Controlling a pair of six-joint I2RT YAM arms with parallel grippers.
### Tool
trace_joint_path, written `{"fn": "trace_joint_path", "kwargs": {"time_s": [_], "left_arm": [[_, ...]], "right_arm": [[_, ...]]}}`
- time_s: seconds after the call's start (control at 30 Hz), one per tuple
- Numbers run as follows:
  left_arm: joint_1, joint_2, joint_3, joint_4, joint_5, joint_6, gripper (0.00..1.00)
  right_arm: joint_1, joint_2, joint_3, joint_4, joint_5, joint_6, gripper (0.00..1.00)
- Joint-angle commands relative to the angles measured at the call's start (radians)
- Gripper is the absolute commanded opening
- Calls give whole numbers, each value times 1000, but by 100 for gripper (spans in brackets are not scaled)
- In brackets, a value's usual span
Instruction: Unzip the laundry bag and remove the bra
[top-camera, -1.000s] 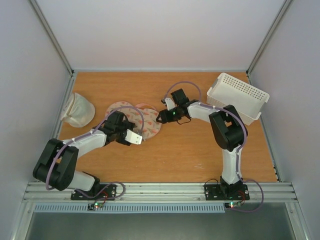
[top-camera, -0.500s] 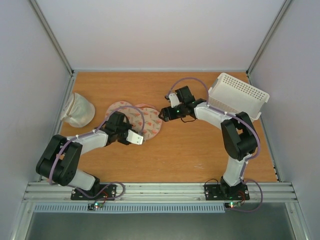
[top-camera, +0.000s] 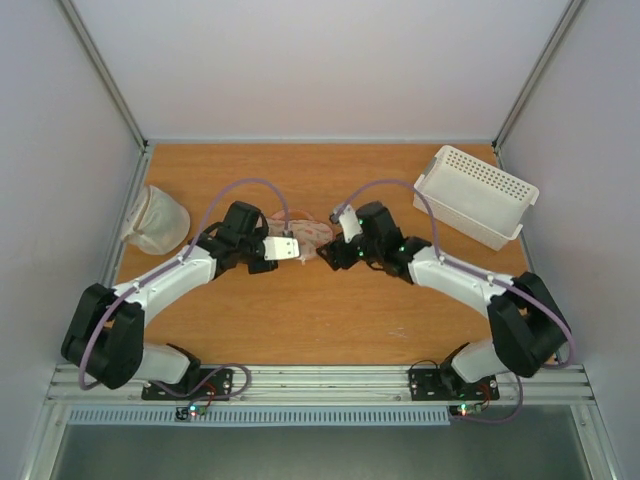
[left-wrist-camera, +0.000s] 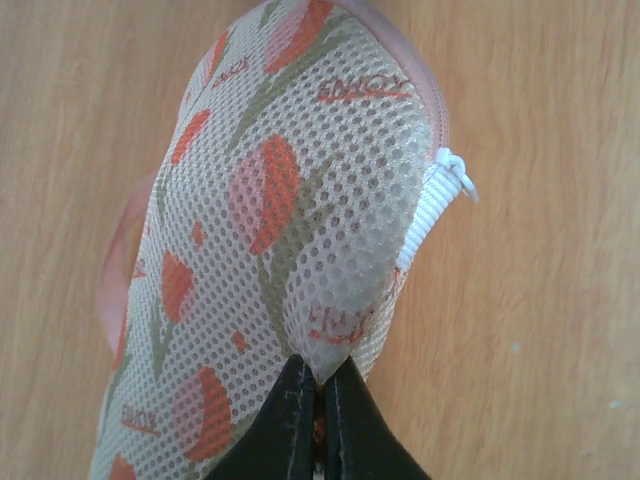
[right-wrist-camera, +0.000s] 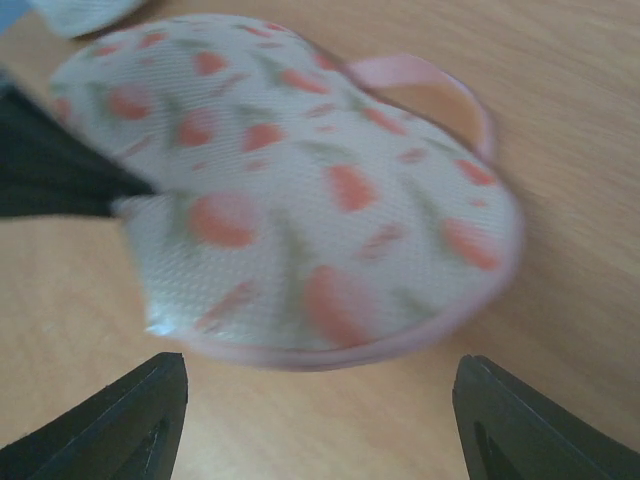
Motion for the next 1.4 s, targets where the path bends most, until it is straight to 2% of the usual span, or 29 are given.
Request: {"fn": "trace_joint_path", "kwargs": {"time_s": [0.0, 0.13, 0.3, 0.53, 0.73, 0.9, 1.37], "left_arm": [[-35, -46, 75, -191, -4, -304, 1], [-45, -56, 92, -221, 6, -392, 1], [-51, -55, 100, -201, 18, -431, 1], [-60, -51, 96, -187, 33, -466, 1], [-76, -51, 85, -172, 44, -495, 1], [-82, -48, 84, -166, 44, -498, 1], [-87, -53, 73, -167, 55, -498, 1]], "right_arm": [[100, -108, -137, 257, 113, -17, 73], [165, -138, -203, 332, 180, 39, 64], [312, -139, -275, 411, 345, 17, 54], [382, -160, -333, 479, 430, 74, 43], [390, -90, -305, 501, 406, 93, 43], [390, -20, -268, 515, 393, 111, 38], [390, 18, -216, 446, 478, 152, 29]]}}
